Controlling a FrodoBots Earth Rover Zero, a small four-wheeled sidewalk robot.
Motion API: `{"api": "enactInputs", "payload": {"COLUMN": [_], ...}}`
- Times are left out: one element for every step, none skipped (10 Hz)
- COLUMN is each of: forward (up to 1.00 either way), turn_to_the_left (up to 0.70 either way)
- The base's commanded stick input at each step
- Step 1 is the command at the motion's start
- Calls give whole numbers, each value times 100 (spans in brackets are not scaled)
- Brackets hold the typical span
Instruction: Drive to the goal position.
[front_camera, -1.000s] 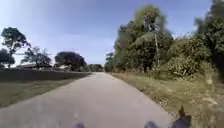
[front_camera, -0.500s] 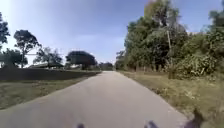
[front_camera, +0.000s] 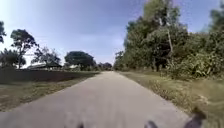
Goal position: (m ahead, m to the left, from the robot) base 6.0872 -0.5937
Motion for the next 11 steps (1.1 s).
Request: {"api": "enactInputs", "payload": {"forward": [100, 100, 100, 100, 100, 100, 100, 100, 100, 100, 100], "turn_to_the_left": [2, 2, 1, 0, 0, 0, 0, 0, 0, 0, 1]}}
